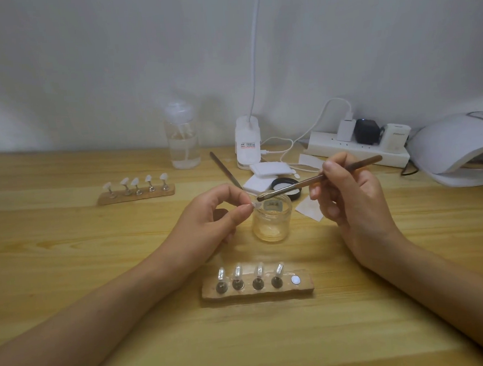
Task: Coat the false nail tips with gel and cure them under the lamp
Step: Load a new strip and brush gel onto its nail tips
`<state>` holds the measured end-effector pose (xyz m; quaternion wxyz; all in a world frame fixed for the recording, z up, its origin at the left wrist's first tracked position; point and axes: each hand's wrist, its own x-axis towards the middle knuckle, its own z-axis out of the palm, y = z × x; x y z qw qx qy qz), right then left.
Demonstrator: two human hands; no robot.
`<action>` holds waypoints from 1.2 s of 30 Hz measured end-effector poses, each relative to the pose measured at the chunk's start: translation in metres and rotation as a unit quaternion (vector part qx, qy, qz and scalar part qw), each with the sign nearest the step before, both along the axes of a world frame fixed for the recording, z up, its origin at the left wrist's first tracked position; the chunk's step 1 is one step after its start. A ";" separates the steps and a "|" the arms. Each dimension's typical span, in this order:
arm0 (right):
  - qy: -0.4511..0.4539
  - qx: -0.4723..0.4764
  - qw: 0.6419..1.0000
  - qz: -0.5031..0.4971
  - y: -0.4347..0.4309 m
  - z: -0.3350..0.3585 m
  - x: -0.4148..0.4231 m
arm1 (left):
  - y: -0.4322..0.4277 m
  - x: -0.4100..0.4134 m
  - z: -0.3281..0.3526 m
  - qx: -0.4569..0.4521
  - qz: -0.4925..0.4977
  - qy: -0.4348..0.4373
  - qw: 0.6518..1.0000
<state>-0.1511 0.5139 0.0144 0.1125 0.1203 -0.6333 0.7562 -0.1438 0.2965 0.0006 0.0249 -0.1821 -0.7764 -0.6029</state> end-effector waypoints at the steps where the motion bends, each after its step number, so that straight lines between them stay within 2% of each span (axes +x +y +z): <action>1: 0.003 0.008 1.000 0.007 -0.001 0.000 0.000 | 0.000 0.000 0.000 -0.001 0.000 -0.001 1.000; 6: -0.019 0.011 0.999 -0.025 0.001 0.001 -0.001 | 0.000 0.000 -0.001 0.000 0.001 0.002 1.000; 11: 0.009 0.012 1.000 0.011 -0.001 0.000 0.001 | 0.000 0.000 -0.001 0.002 -0.002 0.002 1.000; 16: -0.019 0.012 0.999 -0.033 0.002 0.000 -0.001 | 0.000 -0.001 -0.001 0.004 -0.003 0.006 1.000; 21: 0.014 0.009 1.000 0.016 -0.002 0.000 0.002 | -0.001 -0.001 -0.002 0.006 -0.002 0.005 1.000; 26: -0.011 -0.010 1.000 -0.024 0.002 0.000 -0.001 | -0.001 -0.001 -0.002 0.007 0.001 -0.002 1.000; 30: 0.017 0.009 1.000 0.015 -0.002 0.000 0.001 | -0.002 -0.002 -0.003 -0.003 0.004 0.000 1.000; 36: 0.001 0.001 0.999 -0.035 0.002 0.000 -0.001 | -0.001 -0.001 -0.002 0.000 0.001 -0.008 1.000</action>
